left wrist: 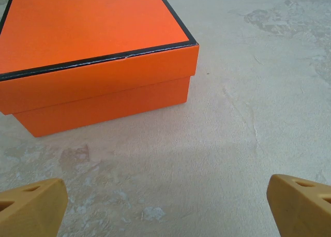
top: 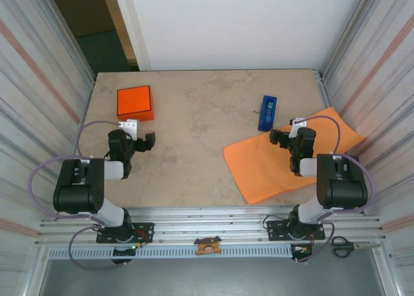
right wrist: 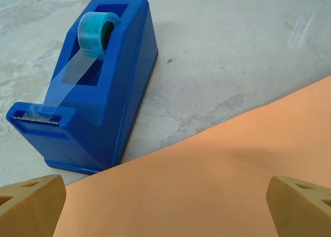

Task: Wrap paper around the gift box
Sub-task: Move the wrapping paper to the center of the table.

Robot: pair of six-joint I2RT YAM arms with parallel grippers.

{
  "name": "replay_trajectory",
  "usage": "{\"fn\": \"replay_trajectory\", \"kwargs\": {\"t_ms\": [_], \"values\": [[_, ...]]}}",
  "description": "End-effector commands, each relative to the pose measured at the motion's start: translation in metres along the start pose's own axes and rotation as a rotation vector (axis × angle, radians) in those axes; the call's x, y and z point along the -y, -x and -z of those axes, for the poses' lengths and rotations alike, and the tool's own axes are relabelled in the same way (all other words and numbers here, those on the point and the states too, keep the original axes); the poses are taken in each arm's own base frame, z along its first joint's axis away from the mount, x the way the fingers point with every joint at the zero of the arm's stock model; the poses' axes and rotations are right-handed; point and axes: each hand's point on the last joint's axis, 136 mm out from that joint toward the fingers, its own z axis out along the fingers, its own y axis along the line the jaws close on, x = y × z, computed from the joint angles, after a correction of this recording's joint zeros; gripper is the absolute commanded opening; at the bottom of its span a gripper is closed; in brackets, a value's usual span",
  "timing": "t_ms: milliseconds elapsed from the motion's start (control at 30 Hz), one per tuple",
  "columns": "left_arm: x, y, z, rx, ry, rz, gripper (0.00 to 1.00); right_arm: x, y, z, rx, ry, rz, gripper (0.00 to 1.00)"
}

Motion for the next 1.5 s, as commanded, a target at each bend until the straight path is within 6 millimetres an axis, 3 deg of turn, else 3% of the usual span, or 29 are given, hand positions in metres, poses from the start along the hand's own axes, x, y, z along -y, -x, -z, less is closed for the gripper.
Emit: {"fn": "replay_trajectory", "kwargs": {"t_ms": [0, 900, 1067, 1233, 1367, 1467], "values": [[-0.001, 0.011, -0.001, 0.027, 0.008, -0.012, 0.99, 0.001, 0.009, -0.003, 0.018, -0.014, -0.006, 0.98], [-0.004, 0.012, 0.002, 0.041, 0.031, -0.003, 0.99, 0.004, 0.01, -0.002, 0.026, -0.042, -0.006, 0.98], [-0.01, 0.021, 0.019, 0.095, 0.081, 0.011, 0.99, 0.009, 0.021, 0.007, 0.032, -0.081, -0.02, 0.98], [-0.018, 0.044, 0.045, 0.082, 0.134, 0.076, 0.99, 0.012, 0.035, 0.034, -0.121, -0.093, -0.167, 0.98], [-0.029, 0.062, 0.074, 0.092, 0.195, 0.423, 0.99, -0.009, 0.032, 0.06, -0.273, -0.011, -0.355, 0.98], [-0.023, 0.052, 0.091, 0.013, 0.161, 0.637, 0.99, -0.032, 0.016, 0.077, -0.407, 0.075, -0.479, 0.98]]}}
